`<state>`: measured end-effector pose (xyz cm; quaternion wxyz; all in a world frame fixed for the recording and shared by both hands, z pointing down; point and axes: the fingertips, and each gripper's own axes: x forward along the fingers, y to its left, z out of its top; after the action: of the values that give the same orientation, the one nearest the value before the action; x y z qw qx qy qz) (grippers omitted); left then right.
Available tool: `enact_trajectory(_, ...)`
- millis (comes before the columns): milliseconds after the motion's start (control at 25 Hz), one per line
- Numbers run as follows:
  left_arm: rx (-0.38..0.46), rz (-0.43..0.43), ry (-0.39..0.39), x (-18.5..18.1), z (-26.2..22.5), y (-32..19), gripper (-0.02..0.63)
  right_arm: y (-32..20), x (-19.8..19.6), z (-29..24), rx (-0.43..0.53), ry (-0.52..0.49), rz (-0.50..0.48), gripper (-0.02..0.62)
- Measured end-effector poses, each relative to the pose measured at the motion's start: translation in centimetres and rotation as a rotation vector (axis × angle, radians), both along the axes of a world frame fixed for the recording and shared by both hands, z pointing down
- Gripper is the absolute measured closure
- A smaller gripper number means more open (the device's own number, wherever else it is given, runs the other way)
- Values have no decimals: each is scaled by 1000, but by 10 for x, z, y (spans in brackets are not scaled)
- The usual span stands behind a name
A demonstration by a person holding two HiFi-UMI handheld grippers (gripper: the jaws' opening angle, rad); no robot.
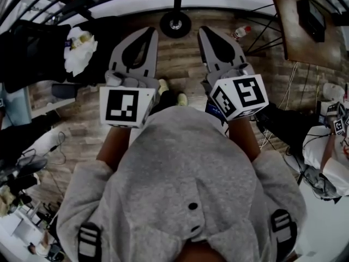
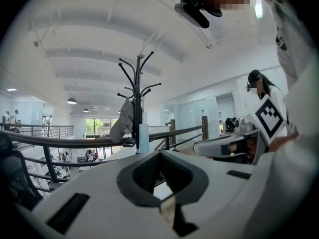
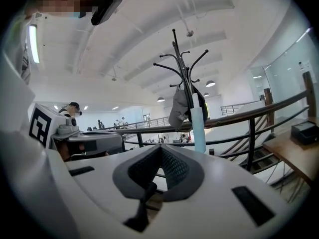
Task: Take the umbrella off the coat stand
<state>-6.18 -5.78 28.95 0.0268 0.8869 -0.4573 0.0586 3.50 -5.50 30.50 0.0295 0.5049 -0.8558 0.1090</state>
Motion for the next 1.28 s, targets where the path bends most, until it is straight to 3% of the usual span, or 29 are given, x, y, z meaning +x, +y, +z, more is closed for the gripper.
enact_trajectory(840, -6, -2, 34, -64, 8, -87, 594, -84, -66, 4, 4, 42, -3, 583)
enact_trajectory(1280, -12, 30, 41, -63, 11, -101, 594, -98, -73, 9, -20, 60, 14, 583)
